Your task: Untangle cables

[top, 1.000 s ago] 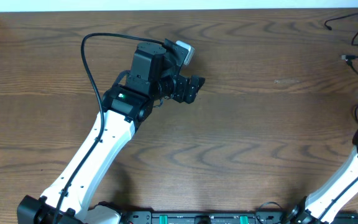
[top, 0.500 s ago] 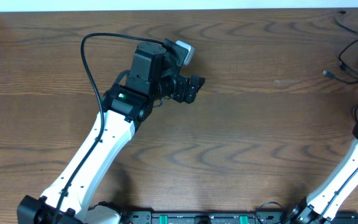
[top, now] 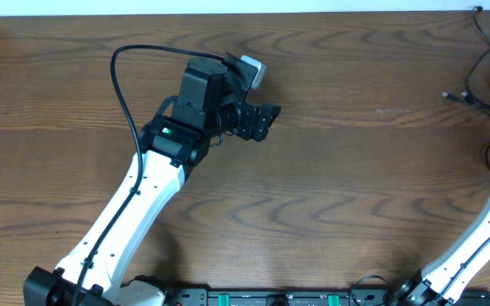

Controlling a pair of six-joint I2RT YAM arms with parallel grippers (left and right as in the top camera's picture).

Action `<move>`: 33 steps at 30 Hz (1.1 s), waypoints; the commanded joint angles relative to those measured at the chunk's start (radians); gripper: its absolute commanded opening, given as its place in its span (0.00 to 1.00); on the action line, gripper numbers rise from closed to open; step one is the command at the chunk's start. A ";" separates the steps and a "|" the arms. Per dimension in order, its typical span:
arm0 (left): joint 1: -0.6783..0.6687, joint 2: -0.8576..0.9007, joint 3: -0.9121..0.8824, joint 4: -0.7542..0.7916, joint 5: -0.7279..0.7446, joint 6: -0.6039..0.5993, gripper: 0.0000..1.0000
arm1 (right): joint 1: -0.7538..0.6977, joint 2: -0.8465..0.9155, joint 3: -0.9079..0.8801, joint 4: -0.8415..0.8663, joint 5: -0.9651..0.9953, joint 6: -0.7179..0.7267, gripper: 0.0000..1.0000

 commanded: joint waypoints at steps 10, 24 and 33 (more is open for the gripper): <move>0.001 -0.009 0.003 -0.001 -0.010 0.006 0.86 | -0.005 0.048 0.529 -0.354 -0.221 0.017 0.99; 0.001 -0.009 0.003 -0.001 -0.010 0.006 0.86 | 0.117 -0.016 0.886 -0.716 -0.310 -0.270 0.99; 0.001 -0.009 0.003 -0.001 -0.010 0.006 0.86 | 0.388 -0.042 0.885 -0.799 -0.132 -0.343 0.99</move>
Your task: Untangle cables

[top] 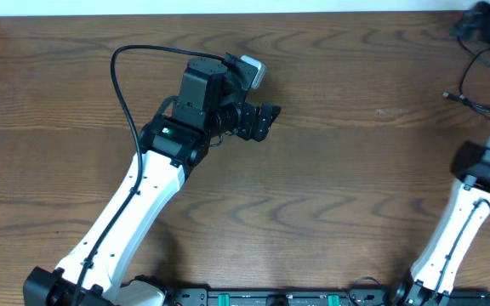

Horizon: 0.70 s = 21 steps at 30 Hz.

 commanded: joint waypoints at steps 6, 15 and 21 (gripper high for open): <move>0.001 -0.009 0.003 -0.002 -0.010 0.006 0.86 | 0.282 -0.044 0.013 -0.019 0.043 -0.058 0.99; 0.001 -0.009 0.003 -0.001 -0.010 0.006 0.86 | 0.443 -0.044 0.013 -0.019 0.043 -0.058 0.99; 0.001 -0.009 0.003 -0.001 -0.010 0.006 0.86 | 0.494 -0.044 0.013 -0.019 0.043 -0.058 0.99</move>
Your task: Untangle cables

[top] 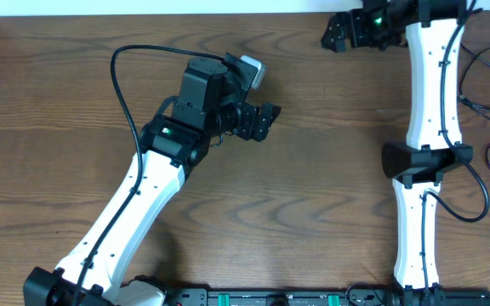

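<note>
A tangle of thin black cables (486,82) lies at the far right of the wooden table (313,204) and runs off the right edge. My right arm (428,93) stands tall over the right side. Its gripper (333,34) points left at the far edge, well left of the cables; its jaws are too small and dark to read. My left gripper (268,122) hovers over the left middle of the table, far from the cables, apparently open with nothing in it.
The left arm's own black cable (122,81) arcs over the table's left part. A white wall strip (143,7) borders the far edge. Another black cable loop (481,194) hangs beside the right arm's lower link.
The right arm has risen and swung left. Its gripper was over the cables at the far right corner and is now at the far edge left of them. The left arm has not moved.
At first only the right arm's lower link showed at the right edge, with the cables lying bare at the far right. Then the arm stood higher with its gripper blurred over the far right corner. Now it reaches left along the far edge. The left arm stayed put.
</note>
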Controlling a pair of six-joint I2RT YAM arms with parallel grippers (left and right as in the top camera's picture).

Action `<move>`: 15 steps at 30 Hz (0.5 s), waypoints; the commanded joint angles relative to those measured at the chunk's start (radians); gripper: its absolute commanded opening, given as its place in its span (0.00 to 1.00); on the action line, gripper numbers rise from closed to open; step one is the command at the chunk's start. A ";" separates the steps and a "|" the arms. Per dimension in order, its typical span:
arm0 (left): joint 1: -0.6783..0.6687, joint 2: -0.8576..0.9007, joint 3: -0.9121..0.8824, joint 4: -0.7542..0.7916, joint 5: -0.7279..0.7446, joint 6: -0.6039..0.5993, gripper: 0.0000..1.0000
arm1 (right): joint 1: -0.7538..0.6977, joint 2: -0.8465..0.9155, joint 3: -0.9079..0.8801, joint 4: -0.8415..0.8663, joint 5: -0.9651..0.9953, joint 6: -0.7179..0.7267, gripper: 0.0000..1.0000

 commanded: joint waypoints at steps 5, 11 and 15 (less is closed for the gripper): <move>0.001 -0.009 0.003 -0.001 -0.010 0.006 0.86 | 0.034 -0.043 0.013 -0.003 0.005 -0.016 0.99; 0.001 -0.009 0.003 -0.002 -0.010 0.006 0.86 | 0.033 -0.043 0.013 -0.003 0.005 -0.016 0.99; 0.001 -0.009 0.003 -0.002 -0.010 0.006 0.86 | 0.033 -0.043 0.013 -0.003 0.005 -0.015 0.99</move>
